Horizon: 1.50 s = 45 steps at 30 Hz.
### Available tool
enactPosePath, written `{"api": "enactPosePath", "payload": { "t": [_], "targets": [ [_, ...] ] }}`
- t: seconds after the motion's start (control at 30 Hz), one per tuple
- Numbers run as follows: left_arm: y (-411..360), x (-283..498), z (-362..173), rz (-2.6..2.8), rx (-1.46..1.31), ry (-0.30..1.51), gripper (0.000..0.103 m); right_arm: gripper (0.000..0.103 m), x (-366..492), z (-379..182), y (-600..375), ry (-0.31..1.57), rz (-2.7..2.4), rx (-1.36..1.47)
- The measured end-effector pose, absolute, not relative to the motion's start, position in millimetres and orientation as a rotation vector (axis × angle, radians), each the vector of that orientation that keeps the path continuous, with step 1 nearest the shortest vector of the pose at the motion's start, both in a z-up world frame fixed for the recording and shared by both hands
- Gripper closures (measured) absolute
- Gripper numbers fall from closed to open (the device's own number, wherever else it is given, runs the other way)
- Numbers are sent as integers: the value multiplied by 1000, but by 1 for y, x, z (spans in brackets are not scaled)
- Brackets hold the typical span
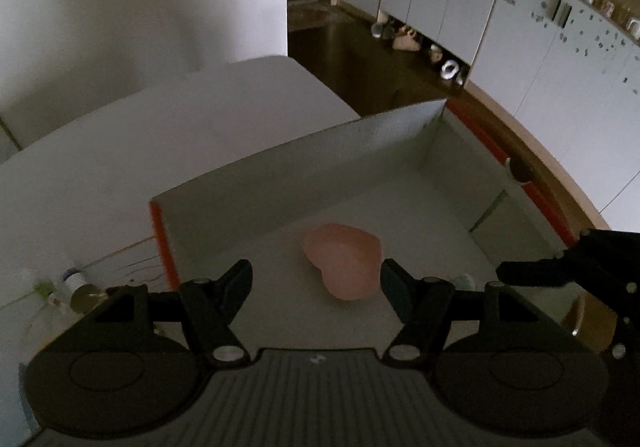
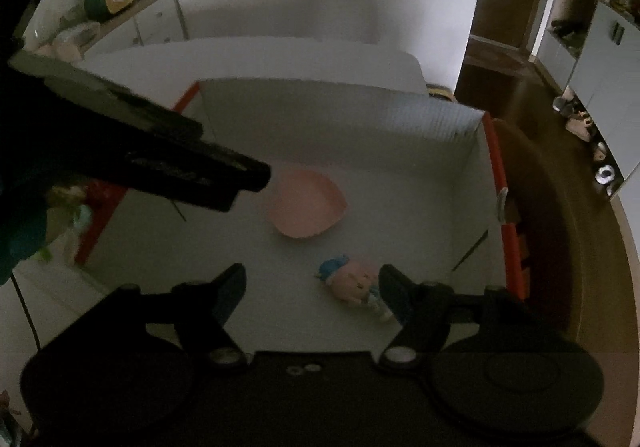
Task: Organize rigid objects
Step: 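Withdraw both grippers from the box back toward the mat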
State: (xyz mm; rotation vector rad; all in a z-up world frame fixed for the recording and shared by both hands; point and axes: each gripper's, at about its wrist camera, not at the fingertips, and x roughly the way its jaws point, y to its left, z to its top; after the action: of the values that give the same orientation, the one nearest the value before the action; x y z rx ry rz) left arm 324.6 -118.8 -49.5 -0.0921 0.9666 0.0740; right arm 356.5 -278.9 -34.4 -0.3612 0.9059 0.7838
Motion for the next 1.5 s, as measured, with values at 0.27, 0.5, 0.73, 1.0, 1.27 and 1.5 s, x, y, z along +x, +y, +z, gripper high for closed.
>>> {"api": "enactPosePath", "payload": {
  "t": [0.27, 0.5, 0.73, 1.0, 1.27, 1.5],
  "targets": [
    [-103, 280, -23, 47, -98, 869, 33, 23, 335, -19, -279, 844, 750, -299],
    [-85, 241, -9, 26, -88, 797, 26, 17, 306, -11, -272, 792, 731, -243],
    [-64, 201, 0, 4, -61, 757, 25, 11, 271, -3, -256, 741, 724, -204],
    [-37, 164, 0, 21, -32, 716, 20, 1, 238, -2, -229, 685, 724, -187],
    [-6, 130, -6, 62, -30, 689, 20, 0, 217, -6, -202, 677, 772, -127],
    [24, 106, -10, 91, -60, 681, 20, 0, 202, -16, -177, 707, 797, -127]
  ]
}}
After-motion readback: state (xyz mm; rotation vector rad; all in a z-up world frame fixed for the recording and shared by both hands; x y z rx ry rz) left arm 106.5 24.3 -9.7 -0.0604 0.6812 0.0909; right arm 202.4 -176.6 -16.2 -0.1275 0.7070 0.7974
